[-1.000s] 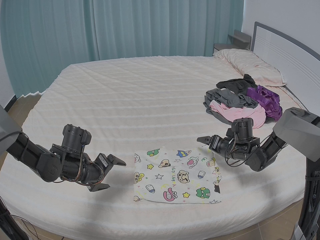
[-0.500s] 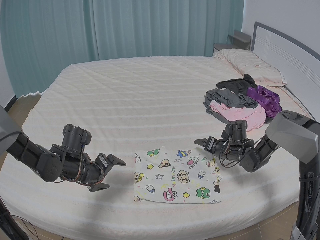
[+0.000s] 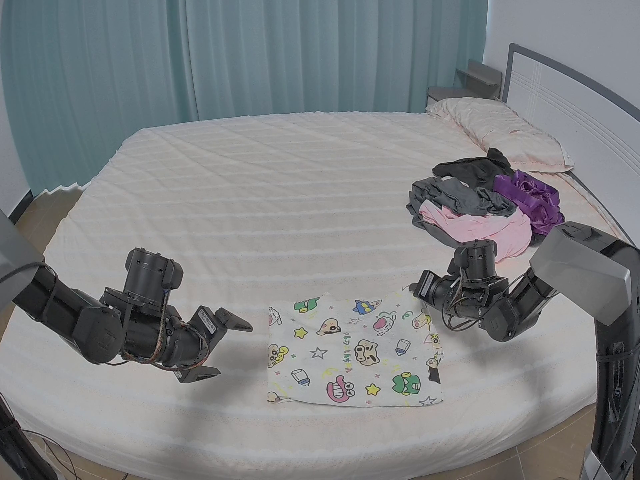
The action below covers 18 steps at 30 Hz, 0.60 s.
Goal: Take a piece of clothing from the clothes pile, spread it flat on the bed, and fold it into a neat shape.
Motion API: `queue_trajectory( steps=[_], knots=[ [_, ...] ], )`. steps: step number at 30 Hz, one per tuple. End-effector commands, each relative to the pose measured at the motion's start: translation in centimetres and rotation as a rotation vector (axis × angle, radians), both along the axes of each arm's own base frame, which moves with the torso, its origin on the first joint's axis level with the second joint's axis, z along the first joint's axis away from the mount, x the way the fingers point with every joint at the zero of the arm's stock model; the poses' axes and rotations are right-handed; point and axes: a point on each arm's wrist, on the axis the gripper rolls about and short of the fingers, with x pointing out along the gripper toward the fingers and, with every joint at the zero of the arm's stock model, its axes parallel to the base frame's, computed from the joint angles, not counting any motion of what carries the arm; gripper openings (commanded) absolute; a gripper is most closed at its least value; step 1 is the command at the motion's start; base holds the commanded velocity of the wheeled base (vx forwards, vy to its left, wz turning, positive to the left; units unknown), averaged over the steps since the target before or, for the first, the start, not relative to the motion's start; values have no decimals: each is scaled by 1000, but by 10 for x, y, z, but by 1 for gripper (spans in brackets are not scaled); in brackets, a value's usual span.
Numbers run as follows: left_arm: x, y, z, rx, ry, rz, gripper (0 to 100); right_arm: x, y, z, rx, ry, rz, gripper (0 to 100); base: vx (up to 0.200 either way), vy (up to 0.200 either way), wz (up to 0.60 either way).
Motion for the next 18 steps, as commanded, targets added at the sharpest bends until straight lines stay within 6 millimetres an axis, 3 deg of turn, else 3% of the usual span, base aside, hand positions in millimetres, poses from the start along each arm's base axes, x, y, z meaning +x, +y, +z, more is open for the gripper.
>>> queue_trajectory(
  steps=[1, 18],
  knots=[
    [0, 0, -1, 2, 2, -1, 100, 3, -8, 0, 2, 1, -21, 0, 0, 0, 0],
    [0, 0, -1, 1, 3, 0, 100, 9, -27, -4, 19, 15, -90, 0, 0, 0, 0]
  ],
)
